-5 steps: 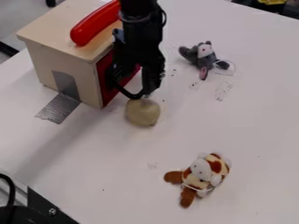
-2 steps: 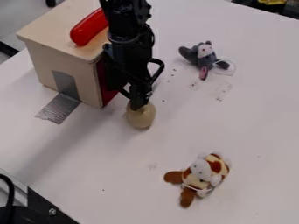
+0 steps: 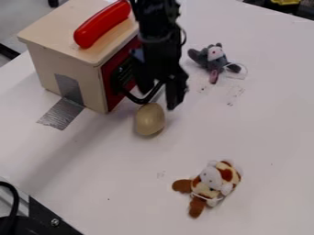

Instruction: Open the drawer

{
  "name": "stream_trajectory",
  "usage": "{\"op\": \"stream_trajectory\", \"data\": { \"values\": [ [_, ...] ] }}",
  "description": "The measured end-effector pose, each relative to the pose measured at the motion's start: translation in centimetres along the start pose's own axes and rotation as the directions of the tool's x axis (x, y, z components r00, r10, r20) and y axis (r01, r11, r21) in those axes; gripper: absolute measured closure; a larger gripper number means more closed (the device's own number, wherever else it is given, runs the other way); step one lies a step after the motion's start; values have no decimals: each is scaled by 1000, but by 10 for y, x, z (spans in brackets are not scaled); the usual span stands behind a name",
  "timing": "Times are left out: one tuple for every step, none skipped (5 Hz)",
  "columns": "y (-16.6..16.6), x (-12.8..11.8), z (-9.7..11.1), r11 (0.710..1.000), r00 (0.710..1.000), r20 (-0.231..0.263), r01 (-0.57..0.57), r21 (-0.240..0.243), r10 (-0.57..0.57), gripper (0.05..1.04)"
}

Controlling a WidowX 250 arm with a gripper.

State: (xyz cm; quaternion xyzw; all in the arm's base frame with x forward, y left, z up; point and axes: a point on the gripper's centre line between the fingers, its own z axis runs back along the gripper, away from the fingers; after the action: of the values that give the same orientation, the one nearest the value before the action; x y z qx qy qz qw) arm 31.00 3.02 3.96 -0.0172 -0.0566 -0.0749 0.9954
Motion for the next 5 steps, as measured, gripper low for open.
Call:
{"op": "stream_trajectory", "data": {
  "values": [
    [4,18,-4,998,998,7,-56,-3,56,130],
    [7,21,-11,997,997,1,-72,14,72,380],
    [0,24,-12,997,998,3,-69,35,69,691],
    [-18,25,-16,998,998,-4,-59,29,59,891],
    [-29,20,-20,997,997,-20,-74,22,74,964]
  ]
}}
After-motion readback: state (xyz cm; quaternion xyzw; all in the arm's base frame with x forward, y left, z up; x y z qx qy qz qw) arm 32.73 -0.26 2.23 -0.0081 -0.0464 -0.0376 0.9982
